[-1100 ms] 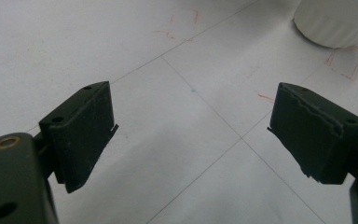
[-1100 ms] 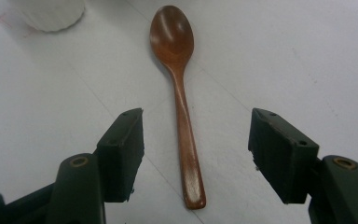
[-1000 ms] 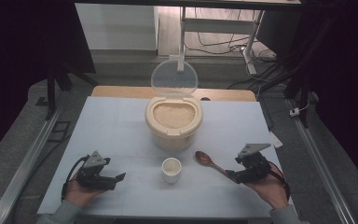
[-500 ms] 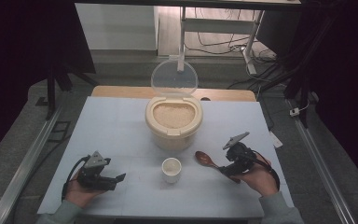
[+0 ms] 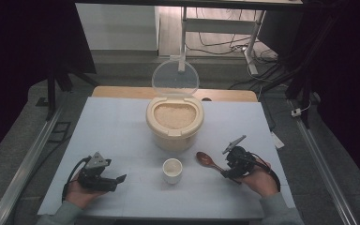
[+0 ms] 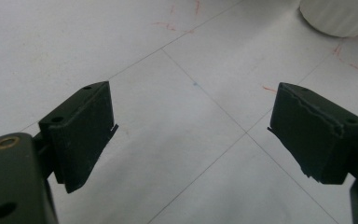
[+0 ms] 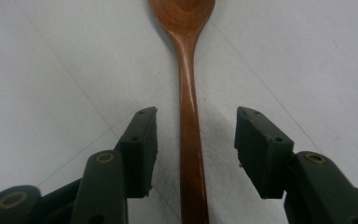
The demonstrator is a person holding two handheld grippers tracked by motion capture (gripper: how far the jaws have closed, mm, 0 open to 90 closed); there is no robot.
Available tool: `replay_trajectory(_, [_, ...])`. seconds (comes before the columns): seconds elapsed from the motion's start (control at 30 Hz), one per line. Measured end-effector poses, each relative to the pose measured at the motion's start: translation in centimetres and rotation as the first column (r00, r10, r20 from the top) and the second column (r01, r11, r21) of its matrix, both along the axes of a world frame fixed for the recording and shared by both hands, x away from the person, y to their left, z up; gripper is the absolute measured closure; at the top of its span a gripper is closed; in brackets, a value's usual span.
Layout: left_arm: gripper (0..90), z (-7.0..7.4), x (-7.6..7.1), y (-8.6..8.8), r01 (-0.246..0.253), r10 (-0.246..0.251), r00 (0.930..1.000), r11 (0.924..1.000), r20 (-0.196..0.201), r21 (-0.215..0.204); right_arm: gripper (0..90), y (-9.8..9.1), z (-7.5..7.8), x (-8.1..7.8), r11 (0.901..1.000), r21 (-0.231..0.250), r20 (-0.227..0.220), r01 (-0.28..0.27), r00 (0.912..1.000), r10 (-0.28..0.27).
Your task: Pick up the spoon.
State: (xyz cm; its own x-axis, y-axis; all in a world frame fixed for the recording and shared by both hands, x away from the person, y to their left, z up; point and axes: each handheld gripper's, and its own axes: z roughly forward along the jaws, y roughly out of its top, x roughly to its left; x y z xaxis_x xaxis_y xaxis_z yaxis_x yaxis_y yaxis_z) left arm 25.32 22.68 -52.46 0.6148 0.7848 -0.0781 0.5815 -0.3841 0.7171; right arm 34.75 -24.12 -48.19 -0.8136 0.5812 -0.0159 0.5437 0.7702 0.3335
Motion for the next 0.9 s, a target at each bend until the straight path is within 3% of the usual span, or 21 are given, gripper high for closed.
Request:
replay_trajectory(0.2, [13.8, -0.1, 0.0, 0.0, -0.001, 0.001, 1.0, 1.0, -0.002, 0.002, 56.4, 0.2, -0.6, 0.1, 0.9994, -0.034, -0.022, -0.011, 0.9997, 0.01])
replay_trajectory(0.6, [13.8, -0.2, 0.0, 0.0, 0.003, -0.003, 1.0, 1.0, -0.005, 0.006, 67.0, 0.4, -1.0, 0.1, 0.997, -0.072, -0.021, -0.031, 0.9993, 0.029])
replay_trajectory(0.9, [13.8, -0.2, 0.0, 0.0, 0.005, -0.005, 1.0, 0.9999, -0.005, 0.009, 75.9, 1.0, -1.0, -0.2, 0.9907, -0.115, -0.011, -0.073, 0.9973, 0.073])
